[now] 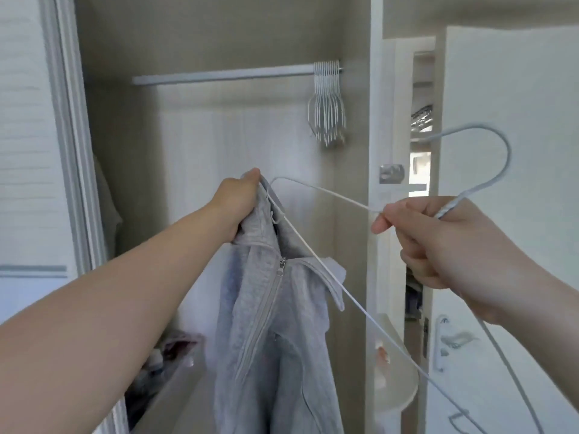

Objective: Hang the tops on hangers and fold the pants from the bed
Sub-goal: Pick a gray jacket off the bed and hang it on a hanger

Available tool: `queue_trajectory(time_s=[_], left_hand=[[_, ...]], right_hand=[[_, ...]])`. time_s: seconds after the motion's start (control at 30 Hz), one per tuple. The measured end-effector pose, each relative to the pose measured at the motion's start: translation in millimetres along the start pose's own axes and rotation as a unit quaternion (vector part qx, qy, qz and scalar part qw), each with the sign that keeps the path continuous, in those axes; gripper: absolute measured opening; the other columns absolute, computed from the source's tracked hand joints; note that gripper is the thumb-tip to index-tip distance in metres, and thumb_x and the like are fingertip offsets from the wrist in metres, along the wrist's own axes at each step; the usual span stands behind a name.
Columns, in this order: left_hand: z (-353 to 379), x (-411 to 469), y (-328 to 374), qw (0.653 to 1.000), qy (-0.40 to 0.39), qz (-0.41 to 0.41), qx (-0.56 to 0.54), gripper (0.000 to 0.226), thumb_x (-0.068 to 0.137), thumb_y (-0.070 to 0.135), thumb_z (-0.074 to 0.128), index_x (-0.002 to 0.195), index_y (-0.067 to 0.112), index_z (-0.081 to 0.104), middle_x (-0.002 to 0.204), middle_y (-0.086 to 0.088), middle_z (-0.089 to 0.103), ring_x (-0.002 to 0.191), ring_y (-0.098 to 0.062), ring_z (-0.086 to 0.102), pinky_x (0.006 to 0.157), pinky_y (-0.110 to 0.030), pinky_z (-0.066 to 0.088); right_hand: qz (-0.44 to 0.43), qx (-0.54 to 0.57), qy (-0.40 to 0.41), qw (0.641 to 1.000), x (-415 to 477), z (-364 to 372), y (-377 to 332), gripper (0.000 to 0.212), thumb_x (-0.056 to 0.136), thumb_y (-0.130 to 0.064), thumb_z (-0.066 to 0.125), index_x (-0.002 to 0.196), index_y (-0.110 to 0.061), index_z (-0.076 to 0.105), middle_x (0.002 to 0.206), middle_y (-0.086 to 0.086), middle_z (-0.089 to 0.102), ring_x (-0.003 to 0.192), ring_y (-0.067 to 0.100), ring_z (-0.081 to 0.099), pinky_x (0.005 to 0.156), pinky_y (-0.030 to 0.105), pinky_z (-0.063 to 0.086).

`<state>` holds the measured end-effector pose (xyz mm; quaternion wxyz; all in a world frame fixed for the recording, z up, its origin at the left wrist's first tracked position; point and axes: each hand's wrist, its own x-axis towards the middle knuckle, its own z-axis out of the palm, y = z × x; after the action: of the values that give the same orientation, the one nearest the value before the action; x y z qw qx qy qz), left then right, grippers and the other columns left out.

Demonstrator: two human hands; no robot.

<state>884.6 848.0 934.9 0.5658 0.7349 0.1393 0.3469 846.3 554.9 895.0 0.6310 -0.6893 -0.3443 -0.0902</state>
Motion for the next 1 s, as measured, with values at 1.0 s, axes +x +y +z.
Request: queue_trajectory(time_s=[1.0], left_hand=[[24,-440,-210,0.937,-0.261,-0.087,0.216,0.013,0.088,0.039,0.072,0.088,0.029,0.064,0.072,0.012,0.067,0.065,-0.006,0.061,0.062,-0.023,0.047]], right_hand=[[0.194,-0.061,-0.193,0.96,-351,19,173,0.032,0.1,-0.023,0.051,0.072,-0.015,0.062,0.052,-0.013,0.05,0.047,0.002,0.045,0.048,0.009,0.033]])
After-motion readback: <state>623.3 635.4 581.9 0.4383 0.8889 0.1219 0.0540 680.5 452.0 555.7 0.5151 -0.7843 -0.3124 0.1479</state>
